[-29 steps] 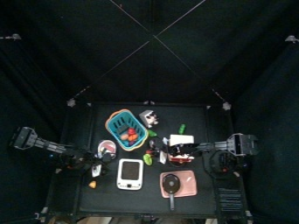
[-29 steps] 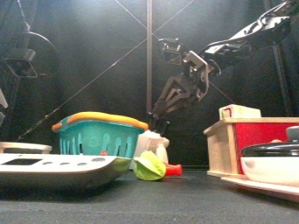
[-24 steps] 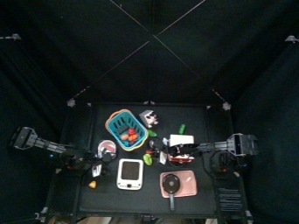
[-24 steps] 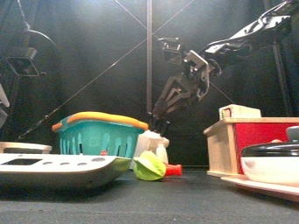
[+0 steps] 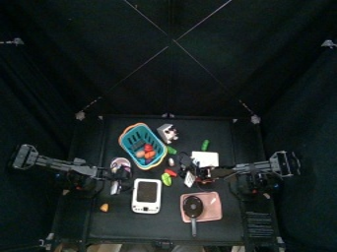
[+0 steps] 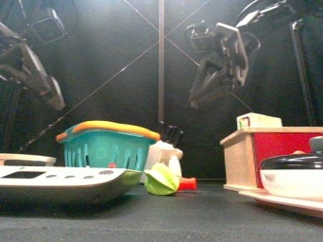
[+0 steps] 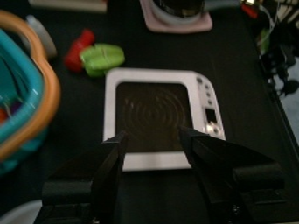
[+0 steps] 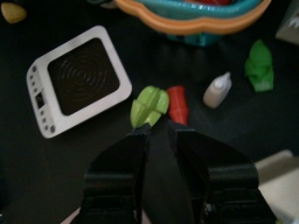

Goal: Grab pot lid

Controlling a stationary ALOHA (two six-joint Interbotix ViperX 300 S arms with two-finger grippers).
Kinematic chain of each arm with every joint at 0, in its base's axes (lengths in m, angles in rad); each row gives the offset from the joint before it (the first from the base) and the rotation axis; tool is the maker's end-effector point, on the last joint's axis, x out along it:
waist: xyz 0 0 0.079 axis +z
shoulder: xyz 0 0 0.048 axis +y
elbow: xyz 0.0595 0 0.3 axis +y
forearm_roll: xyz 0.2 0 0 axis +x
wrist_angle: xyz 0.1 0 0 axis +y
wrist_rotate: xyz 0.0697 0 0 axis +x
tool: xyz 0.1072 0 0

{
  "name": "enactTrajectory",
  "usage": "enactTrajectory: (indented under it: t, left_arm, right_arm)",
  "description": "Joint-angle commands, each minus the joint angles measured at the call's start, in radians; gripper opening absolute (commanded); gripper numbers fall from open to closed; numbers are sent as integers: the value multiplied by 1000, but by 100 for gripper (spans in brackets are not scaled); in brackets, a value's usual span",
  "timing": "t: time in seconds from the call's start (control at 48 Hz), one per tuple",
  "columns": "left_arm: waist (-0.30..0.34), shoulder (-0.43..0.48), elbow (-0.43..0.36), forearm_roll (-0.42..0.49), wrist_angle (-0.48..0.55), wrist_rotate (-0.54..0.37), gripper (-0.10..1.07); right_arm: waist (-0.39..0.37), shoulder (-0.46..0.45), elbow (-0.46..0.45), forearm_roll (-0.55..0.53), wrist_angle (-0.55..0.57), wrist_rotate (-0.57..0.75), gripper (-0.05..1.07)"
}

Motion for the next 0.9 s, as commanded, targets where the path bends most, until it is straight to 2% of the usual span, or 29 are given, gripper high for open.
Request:
enactTrajectory:
  t: [0.0, 0.167, 0.229, 0.396, 0.521, 0.708, 0.792, 0.875]
  left_arm:
    - [23, -11, -23, 37, -92, 2, 87]
    - [72, -12, -25, 89, -184, 2, 87]
    - [91, -14, -29, 107, -189, 3, 87]
    - [150, -20, -32, 189, -186, 3, 87]
    - [160, -34, -31, 232, -175, 3, 87]
    - [158, -63, -5, 232, -176, -2, 87]
    - [158, -71, 14, 219, -192, -2, 87]
    - [156, -75, 21, 212, -213, 0, 87]
  right_arm:
    - [41, -43, -31, 124, 67, 2, 66]
    - [83, -43, -44, 362, 160, 3, 66]
    - [87, -40, -55, 466, 206, 3, 66]
    - [104, -12, -72, 655, 275, 5, 66]
    - [121, 9, -106, 778, 345, 23, 66]
    - [146, 46, -166, 781, 515, 190, 66]
    - [175, 67, -179, 730, 569, 288, 66]
    - [225, 95, -189, 647, 561, 365, 66]
